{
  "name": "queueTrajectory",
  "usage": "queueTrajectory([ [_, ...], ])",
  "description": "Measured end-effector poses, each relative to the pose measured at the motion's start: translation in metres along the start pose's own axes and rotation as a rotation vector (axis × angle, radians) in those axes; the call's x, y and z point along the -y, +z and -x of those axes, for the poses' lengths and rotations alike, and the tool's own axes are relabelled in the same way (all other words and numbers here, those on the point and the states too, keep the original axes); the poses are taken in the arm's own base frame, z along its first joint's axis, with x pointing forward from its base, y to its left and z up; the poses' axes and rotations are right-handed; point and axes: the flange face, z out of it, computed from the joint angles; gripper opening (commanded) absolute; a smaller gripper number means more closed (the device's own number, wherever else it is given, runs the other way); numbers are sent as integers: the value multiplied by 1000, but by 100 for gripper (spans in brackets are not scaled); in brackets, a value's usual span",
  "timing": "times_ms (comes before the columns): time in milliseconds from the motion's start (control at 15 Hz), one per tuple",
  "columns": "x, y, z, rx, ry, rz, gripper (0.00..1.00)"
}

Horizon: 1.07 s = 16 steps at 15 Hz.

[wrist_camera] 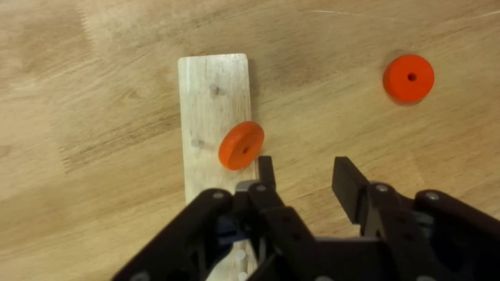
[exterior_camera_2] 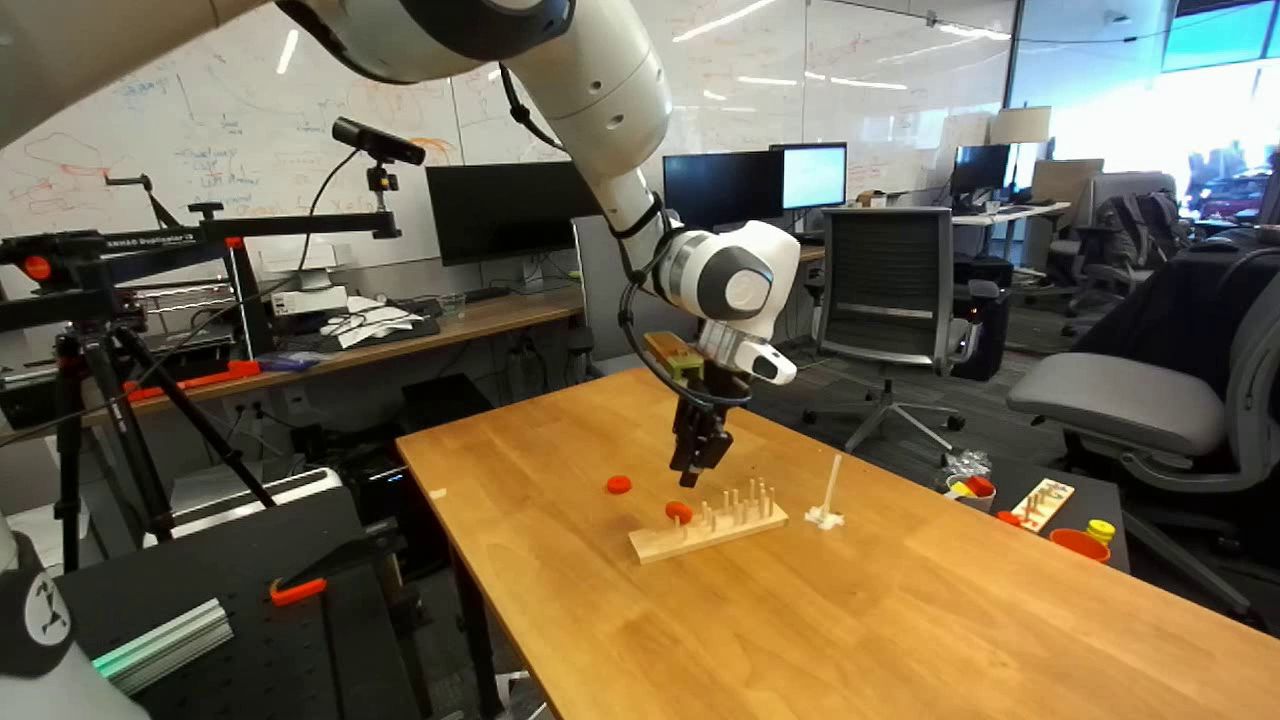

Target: Pick up the orange ring on the right and place it on the wooden stand

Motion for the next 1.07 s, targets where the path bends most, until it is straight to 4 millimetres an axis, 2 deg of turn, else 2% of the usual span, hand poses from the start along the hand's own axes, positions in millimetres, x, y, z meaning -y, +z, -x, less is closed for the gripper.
queueTrajectory([
  [533, -1, 13, -2, 14, 1, 5, 20],
  [1067, -1, 15, -1, 16, 2, 6, 20],
])
